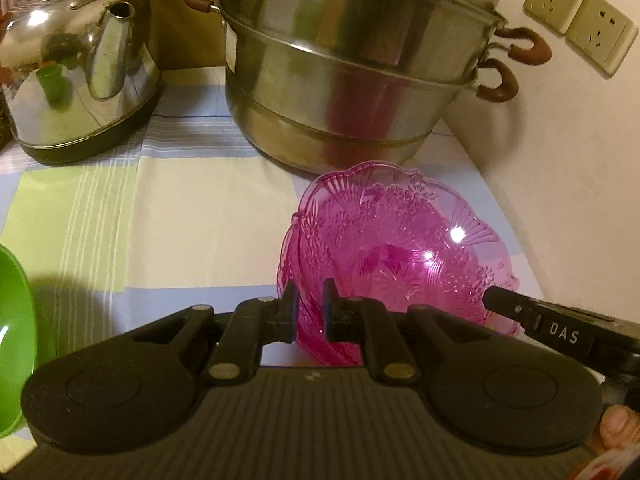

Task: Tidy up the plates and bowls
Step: 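Lower the plate onto the stack and open both grippers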

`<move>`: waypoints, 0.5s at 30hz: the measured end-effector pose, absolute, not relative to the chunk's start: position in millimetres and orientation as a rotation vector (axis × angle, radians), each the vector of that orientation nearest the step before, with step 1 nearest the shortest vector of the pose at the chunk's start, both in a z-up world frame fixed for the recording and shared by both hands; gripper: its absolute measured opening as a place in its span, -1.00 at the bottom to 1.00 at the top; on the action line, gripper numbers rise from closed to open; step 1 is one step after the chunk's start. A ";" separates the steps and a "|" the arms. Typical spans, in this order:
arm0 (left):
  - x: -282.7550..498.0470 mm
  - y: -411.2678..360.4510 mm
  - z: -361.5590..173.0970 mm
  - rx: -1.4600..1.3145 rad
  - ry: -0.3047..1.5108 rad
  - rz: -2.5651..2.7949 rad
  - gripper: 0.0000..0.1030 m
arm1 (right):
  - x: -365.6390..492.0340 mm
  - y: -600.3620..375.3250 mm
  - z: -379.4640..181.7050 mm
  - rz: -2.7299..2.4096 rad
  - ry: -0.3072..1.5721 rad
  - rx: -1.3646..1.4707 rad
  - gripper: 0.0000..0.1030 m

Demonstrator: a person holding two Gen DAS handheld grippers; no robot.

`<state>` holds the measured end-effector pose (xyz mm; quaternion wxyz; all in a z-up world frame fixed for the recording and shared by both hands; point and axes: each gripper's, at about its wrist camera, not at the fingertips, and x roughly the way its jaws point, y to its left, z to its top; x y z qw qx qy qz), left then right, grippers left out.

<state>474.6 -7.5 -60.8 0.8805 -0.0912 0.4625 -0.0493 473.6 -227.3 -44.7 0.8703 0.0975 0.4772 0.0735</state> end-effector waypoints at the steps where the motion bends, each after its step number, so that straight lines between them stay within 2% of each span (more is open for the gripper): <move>1: 475.7 -7.6 -62.7 -0.185 0.967 -0.104 -0.79 | 474.2 -226.9 -46.3 0.154 1.000 0.200 -0.77; 15: 482.6 -10.5 -73.8 -0.151 0.986 -0.100 -0.75 | 478.7 -220.1 -54.1 0.165 0.997 0.147 -0.75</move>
